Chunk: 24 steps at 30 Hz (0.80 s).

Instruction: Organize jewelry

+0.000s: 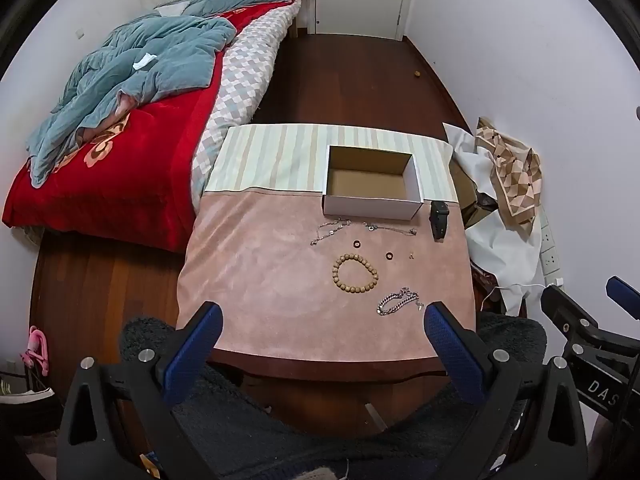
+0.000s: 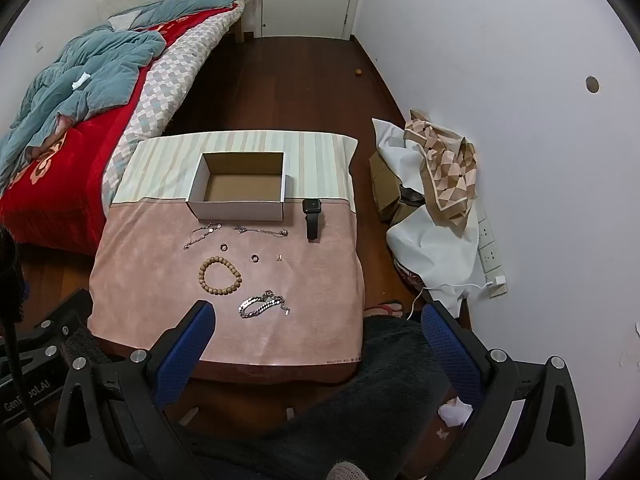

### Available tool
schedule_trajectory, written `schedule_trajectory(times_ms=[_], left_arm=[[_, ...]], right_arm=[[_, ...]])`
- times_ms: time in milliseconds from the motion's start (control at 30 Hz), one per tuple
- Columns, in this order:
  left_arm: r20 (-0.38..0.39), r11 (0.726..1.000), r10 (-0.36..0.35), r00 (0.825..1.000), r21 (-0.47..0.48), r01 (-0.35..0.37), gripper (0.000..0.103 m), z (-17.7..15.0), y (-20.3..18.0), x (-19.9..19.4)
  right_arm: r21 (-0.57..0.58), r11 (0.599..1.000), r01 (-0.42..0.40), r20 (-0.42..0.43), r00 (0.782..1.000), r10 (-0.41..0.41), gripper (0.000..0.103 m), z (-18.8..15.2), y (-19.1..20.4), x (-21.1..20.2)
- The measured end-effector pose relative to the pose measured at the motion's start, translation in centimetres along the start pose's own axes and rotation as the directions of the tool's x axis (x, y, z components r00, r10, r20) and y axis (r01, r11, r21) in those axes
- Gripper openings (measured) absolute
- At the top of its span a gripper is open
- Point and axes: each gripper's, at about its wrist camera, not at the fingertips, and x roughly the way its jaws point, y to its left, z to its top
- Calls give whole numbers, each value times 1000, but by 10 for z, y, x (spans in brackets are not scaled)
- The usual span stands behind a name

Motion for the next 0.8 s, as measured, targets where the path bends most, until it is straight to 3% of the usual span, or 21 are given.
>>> schedule_trajectory(times_ms=[800], left_arm=[[25,1000,0,1000,16,0,103,2,-7,-11]], right_arm=[[5,1000,-1,10,1000,1,103,0,-5,-4]])
